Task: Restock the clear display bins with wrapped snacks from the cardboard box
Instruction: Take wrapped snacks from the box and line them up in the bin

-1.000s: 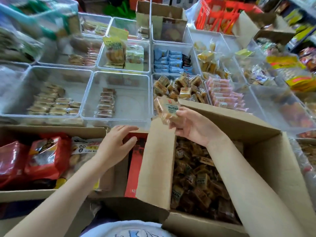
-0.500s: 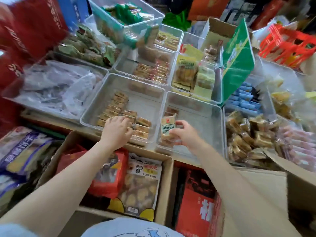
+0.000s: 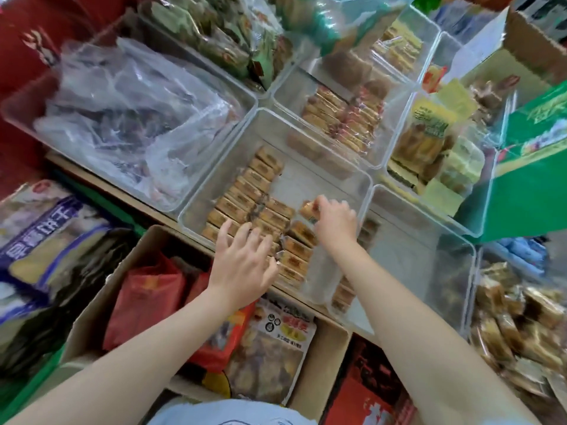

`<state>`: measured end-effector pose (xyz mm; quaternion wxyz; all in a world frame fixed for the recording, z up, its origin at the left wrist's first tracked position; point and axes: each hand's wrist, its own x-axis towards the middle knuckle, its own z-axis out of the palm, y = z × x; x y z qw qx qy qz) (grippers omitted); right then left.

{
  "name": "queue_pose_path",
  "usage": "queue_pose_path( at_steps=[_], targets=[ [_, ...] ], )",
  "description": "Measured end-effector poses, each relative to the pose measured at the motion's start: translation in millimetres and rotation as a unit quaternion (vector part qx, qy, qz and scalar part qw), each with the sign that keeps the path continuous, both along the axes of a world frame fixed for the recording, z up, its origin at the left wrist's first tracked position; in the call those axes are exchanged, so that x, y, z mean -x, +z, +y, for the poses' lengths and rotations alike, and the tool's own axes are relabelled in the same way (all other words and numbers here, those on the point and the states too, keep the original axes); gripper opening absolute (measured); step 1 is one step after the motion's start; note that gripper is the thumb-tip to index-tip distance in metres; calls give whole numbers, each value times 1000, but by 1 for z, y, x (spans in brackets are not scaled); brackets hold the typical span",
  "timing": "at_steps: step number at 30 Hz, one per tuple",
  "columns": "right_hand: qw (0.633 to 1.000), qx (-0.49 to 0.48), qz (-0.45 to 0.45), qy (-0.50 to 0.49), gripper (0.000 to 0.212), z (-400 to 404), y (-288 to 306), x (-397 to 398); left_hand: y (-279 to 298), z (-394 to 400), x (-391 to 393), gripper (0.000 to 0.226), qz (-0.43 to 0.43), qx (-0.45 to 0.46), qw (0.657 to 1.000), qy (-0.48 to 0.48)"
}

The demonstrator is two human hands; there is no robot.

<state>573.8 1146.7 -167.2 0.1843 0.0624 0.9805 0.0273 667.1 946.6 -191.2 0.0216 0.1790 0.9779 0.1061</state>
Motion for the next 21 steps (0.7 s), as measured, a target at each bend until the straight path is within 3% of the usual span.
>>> queue_pose_path(
  at_steps=[6, 13, 17, 21],
  targets=[
    [989, 4, -142, 38, 30, -4, -22, 14, -10, 4, 2, 41, 70, -39, 997, 16],
    [987, -76, -100, 103, 40, -25, -23, -13, -10, 6, 4, 35, 87, -51, 995, 22],
    [990, 64, -125, 8, 52, -29, 0, -33, -3, 4, 3, 39, 41, -38, 998, 20],
    [971, 233, -53, -13, 43, -12, 56, -80, 8, 2, 2, 46, -42, -6, 999, 19]
  ],
)
